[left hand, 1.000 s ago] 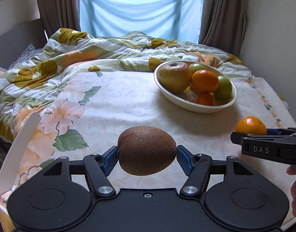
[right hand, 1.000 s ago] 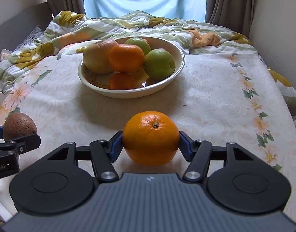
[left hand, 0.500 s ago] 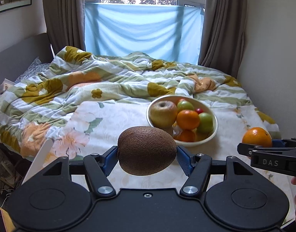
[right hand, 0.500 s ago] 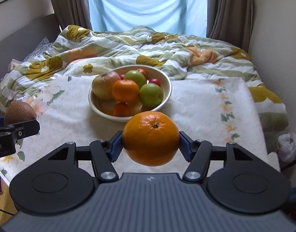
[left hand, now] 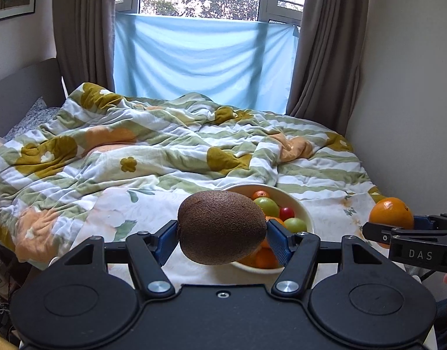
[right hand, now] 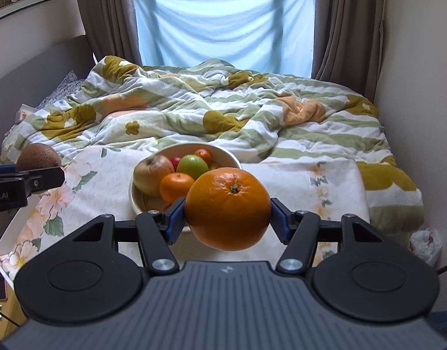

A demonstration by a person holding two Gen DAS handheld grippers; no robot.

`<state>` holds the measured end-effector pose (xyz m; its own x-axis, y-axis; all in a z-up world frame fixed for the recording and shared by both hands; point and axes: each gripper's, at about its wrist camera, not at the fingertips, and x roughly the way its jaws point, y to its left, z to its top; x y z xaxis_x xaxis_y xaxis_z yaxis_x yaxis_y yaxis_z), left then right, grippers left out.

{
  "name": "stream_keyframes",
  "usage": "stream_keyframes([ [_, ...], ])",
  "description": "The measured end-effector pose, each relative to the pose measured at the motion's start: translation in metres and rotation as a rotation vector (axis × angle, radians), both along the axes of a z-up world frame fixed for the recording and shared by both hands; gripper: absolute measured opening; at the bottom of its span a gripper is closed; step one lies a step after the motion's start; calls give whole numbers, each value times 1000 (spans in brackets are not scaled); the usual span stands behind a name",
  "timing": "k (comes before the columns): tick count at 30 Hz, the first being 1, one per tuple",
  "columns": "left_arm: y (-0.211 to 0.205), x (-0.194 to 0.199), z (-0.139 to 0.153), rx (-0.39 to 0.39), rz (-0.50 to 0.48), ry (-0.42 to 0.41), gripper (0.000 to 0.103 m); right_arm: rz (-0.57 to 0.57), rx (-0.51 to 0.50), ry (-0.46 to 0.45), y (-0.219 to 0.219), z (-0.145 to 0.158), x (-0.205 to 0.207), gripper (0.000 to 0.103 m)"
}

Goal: Organize fruits
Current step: 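Carry both fruits to the bowl while the left tool drops the kiwi in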

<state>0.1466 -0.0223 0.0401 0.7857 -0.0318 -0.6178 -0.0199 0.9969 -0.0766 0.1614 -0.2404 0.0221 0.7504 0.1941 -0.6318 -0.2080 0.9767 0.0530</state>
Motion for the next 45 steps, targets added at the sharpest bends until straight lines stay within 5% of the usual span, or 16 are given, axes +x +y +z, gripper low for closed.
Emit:
stream_keyframes([
  [14, 0, 106, -18, 11, -101, 57, 69, -45, 26, 35, 14, -8, 82, 75],
  [27, -7, 197, -74, -13, -197, 207, 69, -98, 0, 106, 23, -36, 146, 76],
  [45, -14, 237, -105, -39, -215, 322, 70, -124, -7, 168, 30, -63, 174, 76],
])
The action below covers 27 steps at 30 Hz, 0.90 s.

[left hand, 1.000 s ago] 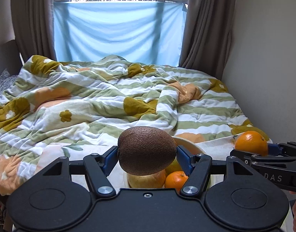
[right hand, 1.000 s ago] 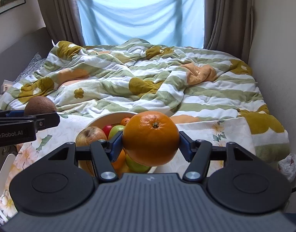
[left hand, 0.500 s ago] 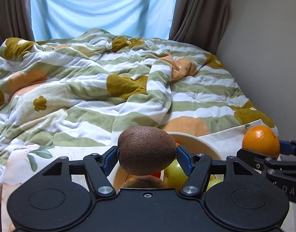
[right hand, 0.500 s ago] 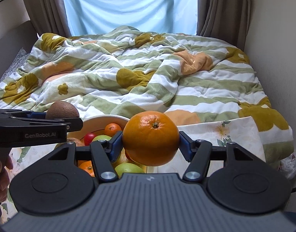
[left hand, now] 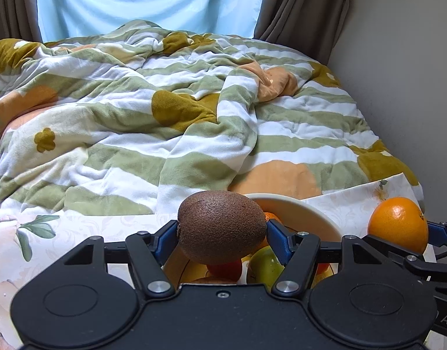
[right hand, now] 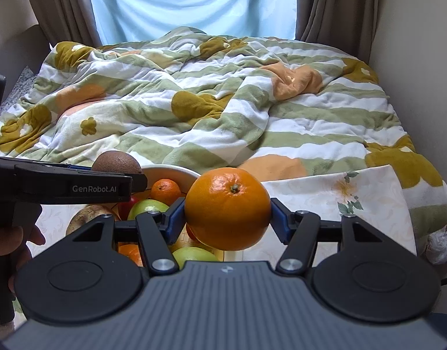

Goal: Organize fruits
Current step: 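Carry both fruits to the bowl while the left tool drops the kiwi in, then lower the orange into the bowl and open the right tool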

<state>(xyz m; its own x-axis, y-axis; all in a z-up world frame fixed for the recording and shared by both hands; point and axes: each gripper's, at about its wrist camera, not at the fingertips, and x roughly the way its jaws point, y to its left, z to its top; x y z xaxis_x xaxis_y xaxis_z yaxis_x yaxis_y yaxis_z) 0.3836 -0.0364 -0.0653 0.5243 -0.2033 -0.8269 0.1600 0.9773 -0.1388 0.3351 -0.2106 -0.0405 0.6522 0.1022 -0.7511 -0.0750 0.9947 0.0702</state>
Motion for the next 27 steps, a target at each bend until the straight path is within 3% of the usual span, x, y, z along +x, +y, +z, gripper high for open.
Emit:
stream_keyframes([
  [1, 0, 0, 0, 1, 0, 1, 70, -3, -1, 0, -1, 0, 0, 76],
  [3, -1, -3, 3, 10, -2, -29, 83, -11, 1, 1, -2, 1, 1, 76],
  [4, -1, -4, 5, 21, -1, -47, 96, -16, 6, 2, -3, 1, 0, 76],
  [5, -1, -7, 8, 29, 2, -68, 100, -19, 10, 1, -4, 2, 0, 76],
  [13, 14, -46, 30, 57, 3, -143, 100, -8, -4, -15, -9, 11, -6, 76],
  [19, 27, -79, 36, 103, 13, -159, 100, 27, 3, -14, -5, 6, -6, 76],
  [27, 39, -111, 37, 90, 45, -158, 100, 86, 37, -5, 1, -13, 4, 76],
])
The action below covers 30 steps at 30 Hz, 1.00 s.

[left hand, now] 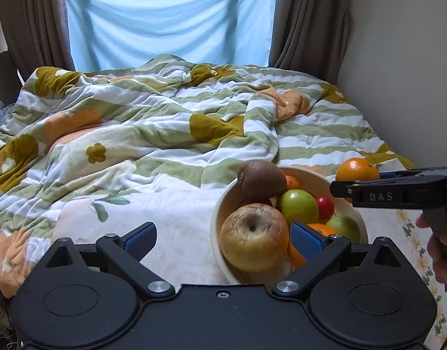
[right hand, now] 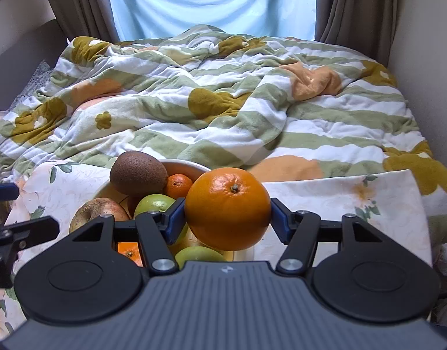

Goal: Organize fruits
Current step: 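Lower the orange into the bowl and open the right tool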

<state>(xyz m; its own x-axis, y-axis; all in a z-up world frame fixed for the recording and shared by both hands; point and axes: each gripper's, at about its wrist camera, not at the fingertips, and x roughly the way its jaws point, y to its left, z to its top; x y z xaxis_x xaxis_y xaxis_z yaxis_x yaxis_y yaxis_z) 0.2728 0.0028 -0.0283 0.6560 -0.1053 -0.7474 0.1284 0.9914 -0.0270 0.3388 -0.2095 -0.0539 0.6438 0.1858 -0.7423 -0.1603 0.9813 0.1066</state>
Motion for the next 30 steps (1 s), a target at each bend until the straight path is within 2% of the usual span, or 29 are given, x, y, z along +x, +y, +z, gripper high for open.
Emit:
stream_keyframes([
  [10, 11, -17, -6, -5, 34, 5, 100, 14, -6, -2, 0, -20, 2, 77],
  [14, 9, -24, -5, -7, 33, 4, 100, 16, -5, -52, 0, -13, -5, 103],
  [21, 2, -41, 7, -3, 30, -25, 100, -1, -24, -72, -5, -3, -22, 103],
  [30, -9, -81, 36, -10, 39, -85, 100, -6, -32, -117, -15, 36, -66, 103],
])
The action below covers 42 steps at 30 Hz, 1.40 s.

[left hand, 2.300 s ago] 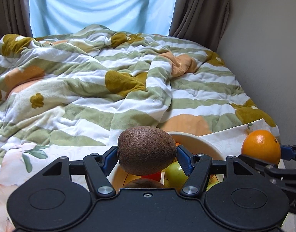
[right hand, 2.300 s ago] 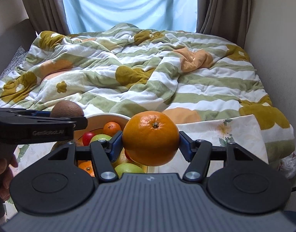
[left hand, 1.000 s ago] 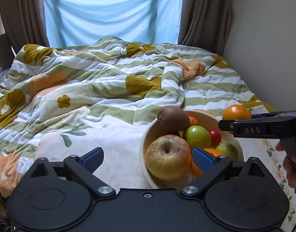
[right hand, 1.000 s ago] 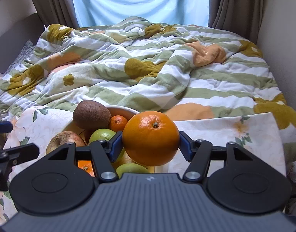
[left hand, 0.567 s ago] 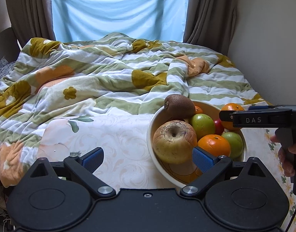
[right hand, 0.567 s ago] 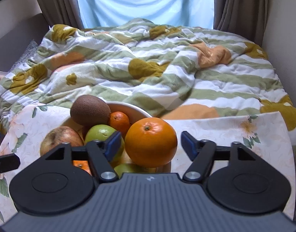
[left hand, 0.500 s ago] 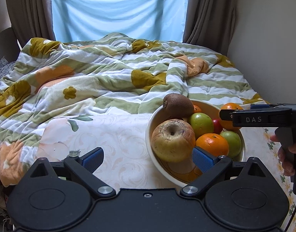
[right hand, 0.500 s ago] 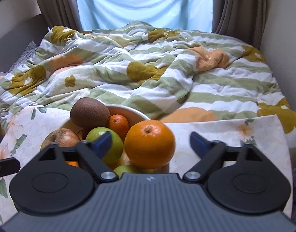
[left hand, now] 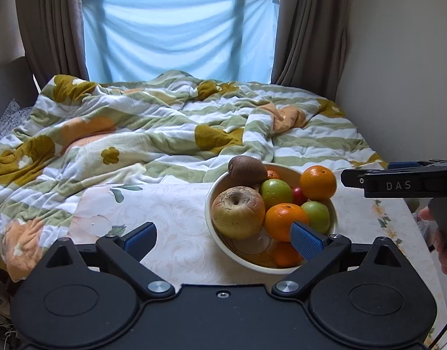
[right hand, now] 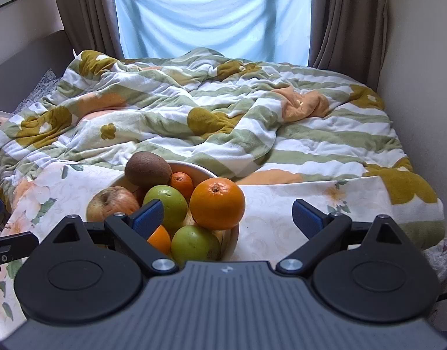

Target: Organize fruits

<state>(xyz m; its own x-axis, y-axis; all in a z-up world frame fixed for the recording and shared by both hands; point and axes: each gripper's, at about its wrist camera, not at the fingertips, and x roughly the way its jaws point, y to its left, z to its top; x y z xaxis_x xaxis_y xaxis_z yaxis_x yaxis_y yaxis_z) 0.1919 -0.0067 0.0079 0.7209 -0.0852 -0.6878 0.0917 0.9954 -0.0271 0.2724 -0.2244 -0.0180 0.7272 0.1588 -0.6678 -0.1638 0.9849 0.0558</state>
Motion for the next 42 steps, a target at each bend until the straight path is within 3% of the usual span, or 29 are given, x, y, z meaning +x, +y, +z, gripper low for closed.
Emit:
stream_keyframes([
  [9, -9, -51, 28, 11, 13, -54, 100, -14, -25, -50, -6, 45, -69, 103],
  [17, -12, -99, 38, 31, 28, -76, 103, -38, -55, -55, -12, 64, -136, 103],
  [31, -13, -150, 31, 51, 55, -71, 103, -98, -25, 22, -20, 48, -215, 103],
  [42, -13, -158, 30, 43, 47, -75, 103, -115, -34, 23, -23, 49, -224, 103],
])
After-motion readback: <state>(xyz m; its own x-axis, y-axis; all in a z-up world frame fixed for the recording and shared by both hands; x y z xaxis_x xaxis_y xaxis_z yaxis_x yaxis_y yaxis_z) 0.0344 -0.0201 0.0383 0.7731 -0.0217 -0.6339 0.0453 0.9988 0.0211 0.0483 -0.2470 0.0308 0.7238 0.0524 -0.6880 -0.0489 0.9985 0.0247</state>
